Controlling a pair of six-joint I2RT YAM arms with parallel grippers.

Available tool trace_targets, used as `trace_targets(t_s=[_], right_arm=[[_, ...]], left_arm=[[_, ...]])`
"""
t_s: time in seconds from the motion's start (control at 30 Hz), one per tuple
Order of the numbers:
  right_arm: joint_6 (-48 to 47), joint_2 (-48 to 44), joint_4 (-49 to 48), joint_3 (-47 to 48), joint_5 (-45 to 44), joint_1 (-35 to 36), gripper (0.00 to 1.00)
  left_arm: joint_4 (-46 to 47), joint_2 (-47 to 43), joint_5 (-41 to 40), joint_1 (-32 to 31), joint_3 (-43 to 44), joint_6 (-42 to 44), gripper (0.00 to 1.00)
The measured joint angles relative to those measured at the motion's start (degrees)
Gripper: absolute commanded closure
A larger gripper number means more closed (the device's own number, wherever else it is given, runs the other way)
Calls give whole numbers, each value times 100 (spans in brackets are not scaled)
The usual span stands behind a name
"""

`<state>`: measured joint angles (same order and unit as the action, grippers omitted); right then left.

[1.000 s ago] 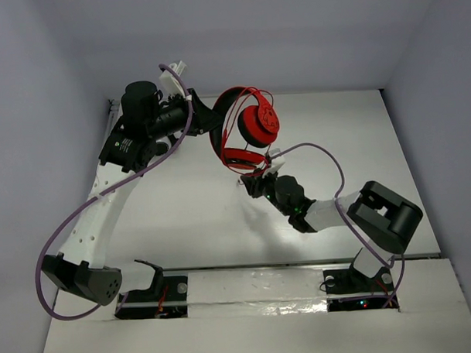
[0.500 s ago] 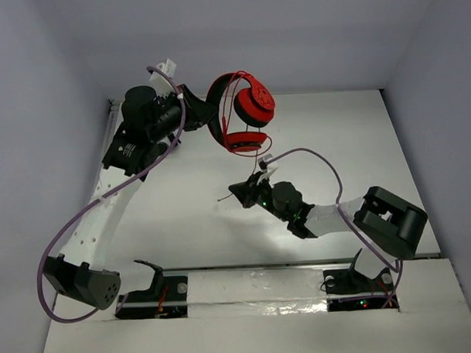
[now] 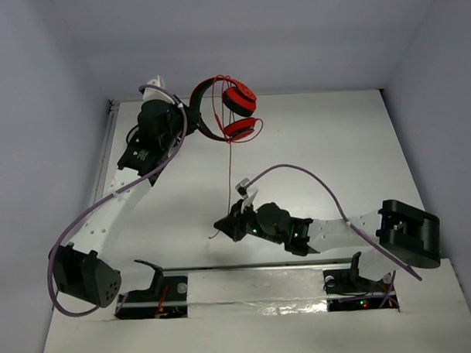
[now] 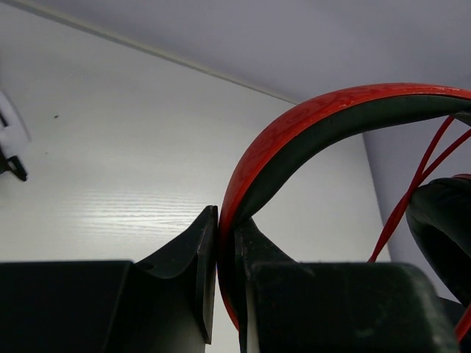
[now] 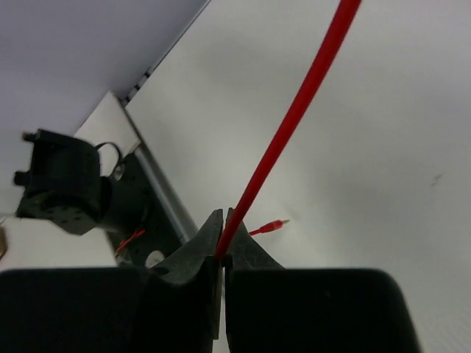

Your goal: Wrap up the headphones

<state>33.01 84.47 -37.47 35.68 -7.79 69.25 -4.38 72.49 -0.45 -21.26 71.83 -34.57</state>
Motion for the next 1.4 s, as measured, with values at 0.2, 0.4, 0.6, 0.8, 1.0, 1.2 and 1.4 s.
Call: trace_targets(t_s=[0.2, 0.4, 0.6, 0.8, 1.0, 1.2, 1.4], right_arm=[[57, -334, 549, 271, 317, 433, 100], [98, -876, 1097, 581, 442, 487, 100], [101, -1569, 1641, 807, 341, 509, 100], [22, -1777, 2020, 1147, -356, 509, 100], [35, -1921, 2085, 1128, -1327, 509, 100], [162, -2166, 1639, 837, -2168, 509, 100], [367, -2218, 1250, 581, -3202, 509, 100]], left_arm=[[79, 11, -796, -39, -529, 94, 100], [260, 20, -1744, -612, -925, 201, 100], [551, 125, -2284, -1377, -1556, 238, 100], [634, 256, -2310, -1888, -2087, 238, 100], [846, 234, -2162, -2142, -2533, 212, 100], [1119, 120, -1762, -2258, -2874, 101, 100], [1403, 72, -1373, -2341, -3233, -109, 100]])
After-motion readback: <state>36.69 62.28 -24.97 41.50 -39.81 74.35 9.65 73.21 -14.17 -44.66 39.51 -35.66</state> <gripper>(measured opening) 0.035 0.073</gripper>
